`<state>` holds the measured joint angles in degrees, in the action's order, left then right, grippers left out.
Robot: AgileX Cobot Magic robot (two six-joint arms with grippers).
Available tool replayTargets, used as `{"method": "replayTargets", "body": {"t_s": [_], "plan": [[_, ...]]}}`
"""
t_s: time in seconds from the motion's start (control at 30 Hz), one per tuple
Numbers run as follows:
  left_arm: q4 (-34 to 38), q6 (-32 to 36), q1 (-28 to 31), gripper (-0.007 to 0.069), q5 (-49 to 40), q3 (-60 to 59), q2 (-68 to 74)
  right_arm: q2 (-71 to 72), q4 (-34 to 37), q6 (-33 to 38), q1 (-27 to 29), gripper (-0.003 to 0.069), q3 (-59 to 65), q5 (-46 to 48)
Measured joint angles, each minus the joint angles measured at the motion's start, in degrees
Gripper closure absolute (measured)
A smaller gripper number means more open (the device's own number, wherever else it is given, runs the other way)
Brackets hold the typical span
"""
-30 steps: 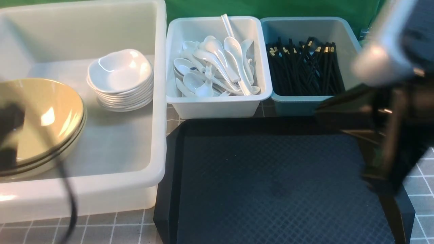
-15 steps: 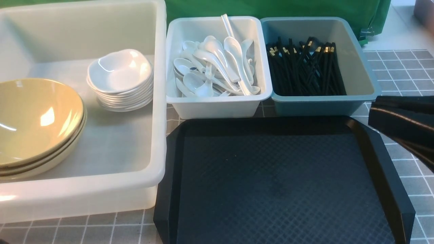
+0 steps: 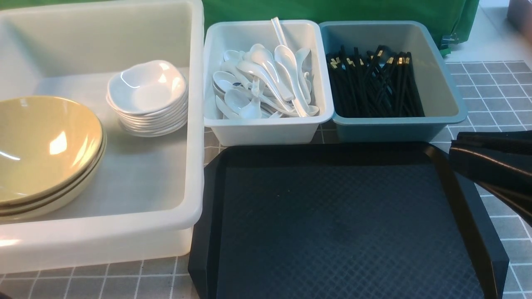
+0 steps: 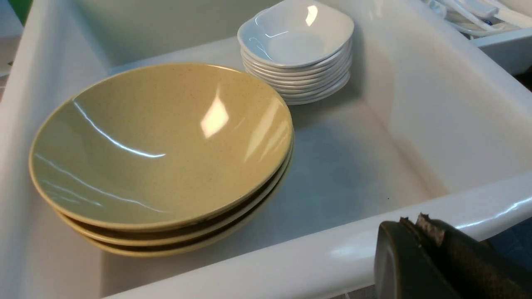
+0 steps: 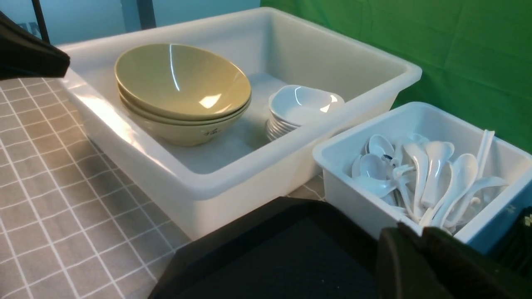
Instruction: On grey table put chopsticks spoon bowls plates into blue grey white boxes.
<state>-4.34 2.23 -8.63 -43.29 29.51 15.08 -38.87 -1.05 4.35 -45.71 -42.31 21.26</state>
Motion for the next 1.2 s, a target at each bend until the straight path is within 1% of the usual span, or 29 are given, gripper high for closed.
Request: {"method": "replayTargets", "body": {"t_s": [0.13,0.23,0.27,0.3,0.33,0.37,0.43,0.53,0.57,0.6,0.67,0.8,0.83,0.9,0.97,1.2], "plan": [[0.0,0.0,0.0,0.0633,0.0,0.0,0.0,0.0,0.0,0.0,0.0,0.0561,0.15,-0.12],[-0.02,0.0,0.0,0.0633,0.0,0.0,0.0,0.8,-0.09,0.16,0.0,0.0561,2.04,-2.1],[-0.07,0.0,0.0,0.0633,0.0,0.0,0.0,1.65,-0.21,0.54,0.26,0.0562,3.24,-3.52],[-0.07,0.0,0.0,0.0633,0.0,0.0,0.0,3.78,-0.57,1.53,1.71,0.058,6.49,-6.65],[-0.07,0.0,0.0,0.0633,0.0,0.0,0.0,4.43,-0.63,1.5,2.33,0.0588,7.45,-7.66],[-0.07,0.0,0.0,0.0633,0.0,0.0,0.0,7.01,-0.69,1.43,5.27,0.0615,11.15,-11.06],[-0.19,-0.11,0.0,0.0633,0.0,0.0,0.0,10.47,-0.76,-0.41,9.66,0.0626,16.41,-14.82],[-0.19,-0.11,0.0,0.0633,0.0,0.0,0.0,18.97,-0.89,-6.88,21.53,0.0628,26.22,-19.09],[-0.19,-0.11,0.0,0.0633,0.0,0.0,0.0,19.46,-0.89,-6.88,22.21,0.0628,26.75,-19.16],[-0.19,-0.11,0.0,0.0633,0.0,0.0,0.0,20.91,-0.89,-7.63,24.88,0.0629,28.77,-19.29],[-0.19,-0.11,0.0,0.0633,0.0,0.0,0.0,29.63,-1.52,-9.47,35.24,0.0629,35.88,-18.3],[-0.19,-0.11,0.0,0.0633,0.0,0.0,0.0,36.34,-2.52,-11.62,42.85,0.0629,41.07,-13.68],[-0.19,-0.11,0.0,0.0633,0.0,0.0,0.0,36.67,-2.58,-11.83,42.85,0.0629,41.32,-13.68],[-0.19,-0.11,0.0,0.0633,0.0,0.0,0.0,39.0,-3.0,-12.94,45.4,0.0629,43.4,-9.97],[-0.19,-0.11,0.0,0.0633,0.0,0.0,0.0,39.4,-4.14,-13.6,46.65,0.0629,43.95,-7.73],[-0.24,-0.11,0.0,0.0633,0.0,0.0,0.0,39.52,-5.33,-13.75,47.83,0.0629,43.95,-2.94]]}}
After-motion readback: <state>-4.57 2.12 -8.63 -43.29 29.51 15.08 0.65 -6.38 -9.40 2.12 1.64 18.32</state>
